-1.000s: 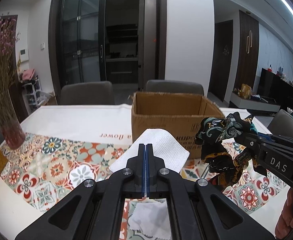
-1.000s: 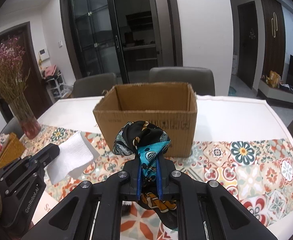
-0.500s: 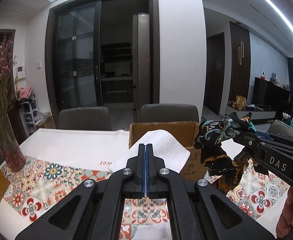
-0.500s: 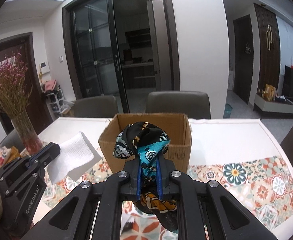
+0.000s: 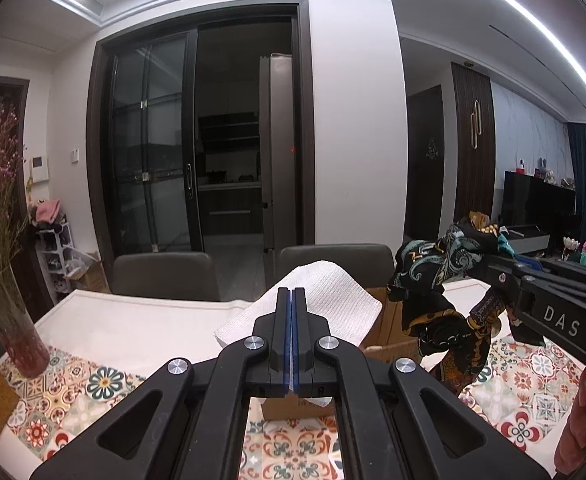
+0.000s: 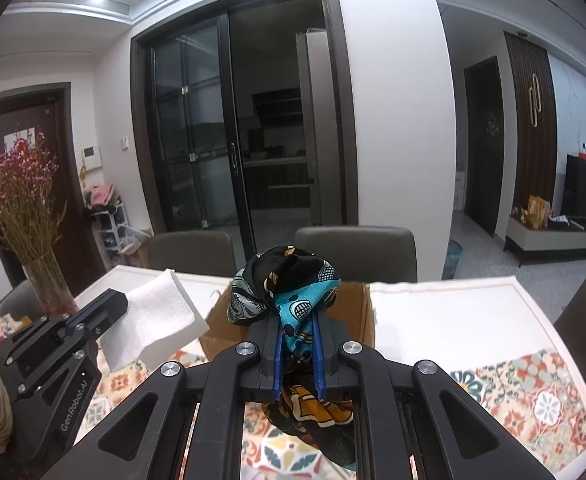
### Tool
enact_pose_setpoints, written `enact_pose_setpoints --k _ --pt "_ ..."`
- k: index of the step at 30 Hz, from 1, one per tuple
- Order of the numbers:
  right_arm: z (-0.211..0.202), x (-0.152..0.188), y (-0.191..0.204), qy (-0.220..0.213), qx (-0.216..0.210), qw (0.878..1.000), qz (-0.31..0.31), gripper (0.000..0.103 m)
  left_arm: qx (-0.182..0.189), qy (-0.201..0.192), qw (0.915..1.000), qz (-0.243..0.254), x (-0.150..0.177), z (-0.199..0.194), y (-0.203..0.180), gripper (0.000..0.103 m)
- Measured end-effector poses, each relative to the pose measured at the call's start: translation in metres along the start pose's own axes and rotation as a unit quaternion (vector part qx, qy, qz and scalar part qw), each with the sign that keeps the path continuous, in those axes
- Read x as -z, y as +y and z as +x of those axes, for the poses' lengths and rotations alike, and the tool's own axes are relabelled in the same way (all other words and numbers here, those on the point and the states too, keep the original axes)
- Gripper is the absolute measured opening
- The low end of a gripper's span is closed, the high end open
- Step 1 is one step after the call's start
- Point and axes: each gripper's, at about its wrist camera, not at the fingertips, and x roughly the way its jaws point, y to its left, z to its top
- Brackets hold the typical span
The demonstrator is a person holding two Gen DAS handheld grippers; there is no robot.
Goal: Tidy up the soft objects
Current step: 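Carry the white cloth and scarf over the cardboard box with both tools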
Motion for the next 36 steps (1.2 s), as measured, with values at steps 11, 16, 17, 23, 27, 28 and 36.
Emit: enact_pose_setpoints --k 11,16,17,23,27,28,36 --pt "0.014 -0.034 -0.002 -0.037 -0.011 0.999 -0.007 0.013 -0.002 -0.023 0.9997 0.005 -0.025 0.025 -0.003 0.002" --pt "0.03 -0.046 -0.007 -0.04 -0.021 0.999 -0.006 0.013 -0.005 -0.037 0.9993 0.009 -0.036 0.038 -0.003 0.002" --pt "0.032 -0.046 -0.007 -0.04 -0.023 0.999 -0.007 0.013 -0.005 -0.037 0.9992 0.009 -0.037 0.04 -0.004 0.002" --pt "0.056 -0.059 -0.013 -0.041 -0.03 0.999 -0.007 0.013 -0.006 -0.042 0.999 0.017 -0.044 0.06 -0.008 0.002" --pt "0.071 -0.063 -0.016 -0.037 -0.036 0.999 -0.002 0.013 -0.004 -0.037 0.9991 0.019 -0.045 0.077 -0.01 0.002" --pt "0.075 -0.063 -0.016 -0.035 -0.038 0.999 -0.001 0.013 -0.004 -0.035 0.9992 0.019 -0.045 0.081 -0.011 0.002" --pt "0.118 -0.053 -0.025 0.003 -0.042 0.999 0.009 0.013 0.003 -0.006 0.9998 0.018 -0.033 0.115 -0.017 0.002"
